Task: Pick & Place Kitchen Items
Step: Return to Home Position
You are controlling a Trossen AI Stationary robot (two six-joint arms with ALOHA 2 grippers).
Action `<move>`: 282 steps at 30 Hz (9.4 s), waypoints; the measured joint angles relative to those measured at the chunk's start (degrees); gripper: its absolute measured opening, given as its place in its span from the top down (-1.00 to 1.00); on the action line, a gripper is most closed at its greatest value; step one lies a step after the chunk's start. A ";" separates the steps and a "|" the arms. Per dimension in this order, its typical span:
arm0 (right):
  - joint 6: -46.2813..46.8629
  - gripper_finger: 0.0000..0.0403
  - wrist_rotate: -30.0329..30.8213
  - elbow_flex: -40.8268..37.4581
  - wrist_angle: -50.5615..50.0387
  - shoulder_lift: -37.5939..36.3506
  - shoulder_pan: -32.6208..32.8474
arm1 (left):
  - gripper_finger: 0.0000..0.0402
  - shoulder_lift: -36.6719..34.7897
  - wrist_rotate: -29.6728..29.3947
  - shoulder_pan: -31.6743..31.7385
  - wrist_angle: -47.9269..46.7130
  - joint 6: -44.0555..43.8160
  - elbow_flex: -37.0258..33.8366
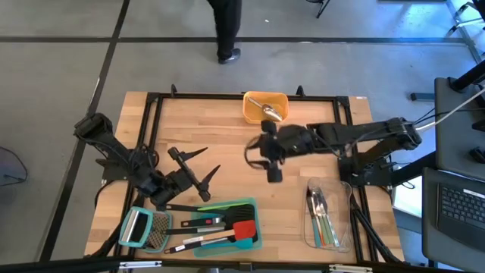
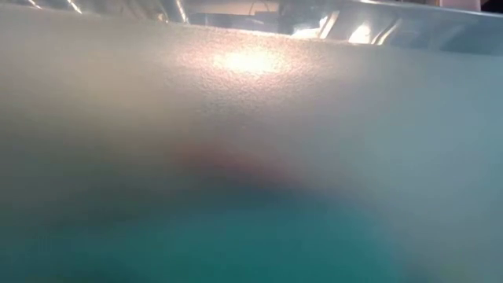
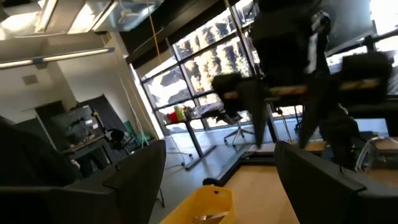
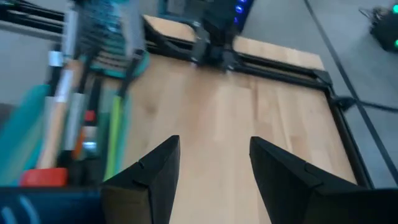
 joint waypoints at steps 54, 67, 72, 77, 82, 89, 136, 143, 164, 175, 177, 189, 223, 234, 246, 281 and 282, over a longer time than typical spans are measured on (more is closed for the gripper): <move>9.73 0.02 -1.15 -84.09 50.43 -59.05 -16.94 | -0.48 -0.02 4.03 1.79 -2.81 -1.00 -2.89; 8.17 0.02 -4.18 -83.98 44.20 -66.44 -15.24 | -0.48 -5.55 24.51 9.76 -30.42 -25.14 -2.86; 8.37 0.02 -4.17 -83.98 40.79 -67.01 -15.26 | -0.48 -9.34 40.07 16.35 -41.35 -35.93 -2.82; 12.61 0.02 1.29 -83.98 37.21 -66.99 -15.31 | -0.48 -8.40 46.76 22.45 -42.91 -38.30 -3.47; 16.65 0.02 2.55 -83.96 35.47 -66.97 -15.20 | -0.48 -6.74 55.01 29.44 -42.67 -40.68 -4.32; 14.22 0.02 -6.87 -83.96 35.71 -66.95 -15.13 | -0.48 -4.85 68.37 38.55 -34.07 -40.92 -9.48; 13.17 0.02 -7.20 -83.92 32.84 -66.93 -13.32 | -0.48 -3.72 89.20 50.73 -14.49 -47.22 -23.15; 11.04 0.02 -7.18 -83.92 32.82 -66.93 -13.41 | -0.48 -3.72 74.29 48.61 -1.17 -48.73 -34.27; 10.29 0.02 -1.16 -83.92 32.08 -66.94 -13.45 | -0.48 -24.00 78.60 50.88 -4.28 -51.41 -45.29; 9.16 0.02 -1.62 -83.92 31.95 -66.93 -13.45 | -0.48 -42.88 71.75 45.17 -26.59 -49.60 -45.27; 8.96 0.02 -1.54 -83.92 31.95 -66.93 -13.45 | -0.48 -44.72 68.71 42.57 -28.19 -48.82 -45.27; 7.67 0.02 -0.10 -83.92 32.19 -66.93 -13.45 | -0.48 -52.44 47.28 28.74 -39.08 -46.80 -45.24; 9.32 0.02 -1.59 -83.87 33.53 -66.85 -14.99 | -0.48 -80.11 45.77 25.67 -67.73 -48.64 -45.18; 8.77 0.02 -7.34 -83.90 31.00 -66.93 -22.18 | -0.48 -79.97 54.45 34.55 -68.30 -49.13 -45.18; 13.33 0.02 -7.79 -83.90 31.05 -66.95 -17.82 | -0.48 -76.21 58.14 39.30 -68.67 -50.19 -45.18; 12.06 0.02 -1.16 -81.10 25.81 -81.90 -10.52 | -0.48 -76.22 59.29 39.60 -68.83 -50.79 -45.18; 12.06 0.02 -1.16 -81.10 25.83 -81.90 -10.52 | -0.48 -76.22 59.29 39.60 -68.83 -50.79 -45.18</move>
